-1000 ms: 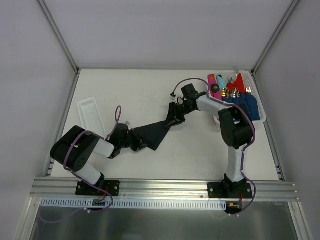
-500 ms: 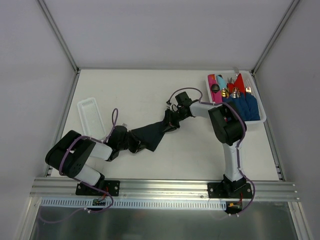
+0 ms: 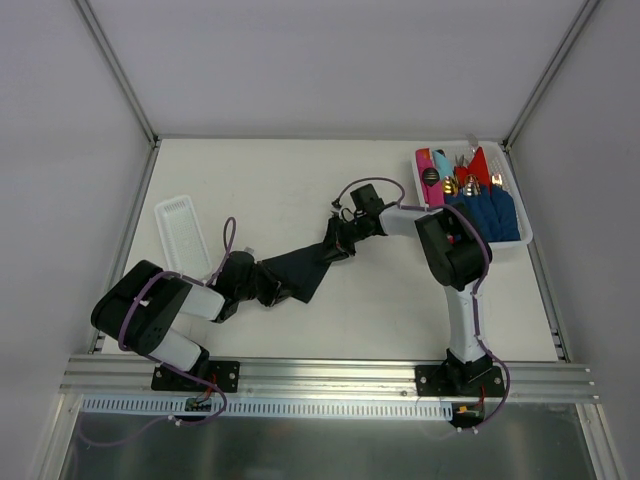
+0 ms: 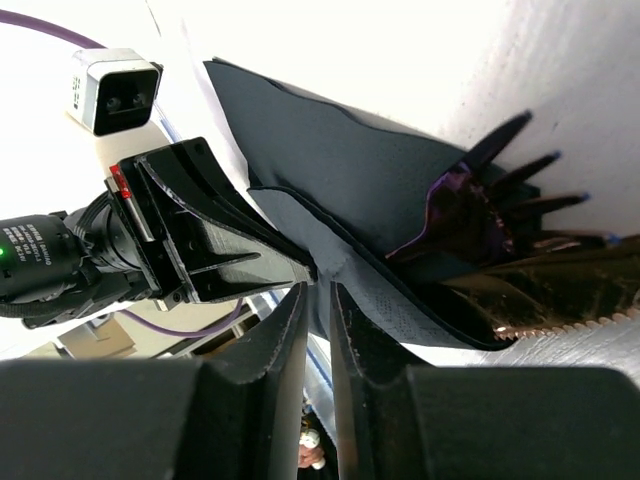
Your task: Place the utensils on the paper napkin and roll it up
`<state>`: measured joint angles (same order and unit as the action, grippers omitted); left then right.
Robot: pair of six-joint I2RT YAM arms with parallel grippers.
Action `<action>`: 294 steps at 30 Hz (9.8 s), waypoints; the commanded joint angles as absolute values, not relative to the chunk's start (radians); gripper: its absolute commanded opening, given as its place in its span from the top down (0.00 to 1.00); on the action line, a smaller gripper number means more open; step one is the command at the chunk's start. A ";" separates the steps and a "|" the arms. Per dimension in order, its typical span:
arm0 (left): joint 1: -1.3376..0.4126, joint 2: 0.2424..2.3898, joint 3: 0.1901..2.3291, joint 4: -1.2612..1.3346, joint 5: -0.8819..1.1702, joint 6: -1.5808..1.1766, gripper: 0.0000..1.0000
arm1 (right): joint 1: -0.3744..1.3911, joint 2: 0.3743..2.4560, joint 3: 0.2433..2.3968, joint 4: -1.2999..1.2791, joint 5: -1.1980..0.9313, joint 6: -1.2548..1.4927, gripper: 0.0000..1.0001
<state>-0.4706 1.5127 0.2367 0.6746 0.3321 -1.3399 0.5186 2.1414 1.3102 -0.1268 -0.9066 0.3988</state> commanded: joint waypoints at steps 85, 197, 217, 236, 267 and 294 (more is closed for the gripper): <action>-0.278 1.687 0.537 0.381 0.411 -0.859 0.57 | 0.525 2.276 1.523 -0.485 -0.715 0.239 0.87; -0.192 1.798 0.347 0.740 0.495 -1.036 0.57 | 0.537 2.293 1.534 -0.534 -0.676 0.216 0.90; -0.190 1.487 0.293 0.522 0.479 -0.968 0.69 | 0.538 2.290 1.531 -0.538 -0.666 0.216 0.90; -0.195 1.408 0.428 0.396 0.471 -0.896 0.96 | 0.543 2.292 1.537 -0.549 -0.652 0.206 0.92; -0.534 1.506 0.600 0.483 0.558 -0.686 1.00 | 0.549 2.295 1.545 -0.563 -0.634 0.207 0.94; -0.718 1.815 0.612 0.591 0.474 -0.828 1.00 | 0.546 2.295 1.534 -0.565 -0.621 0.204 0.97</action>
<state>-0.6823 1.7733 0.5964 0.6315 0.5064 -0.8024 0.5411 2.2528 1.5448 -0.5533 -0.7601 0.2489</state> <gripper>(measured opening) 0.008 0.037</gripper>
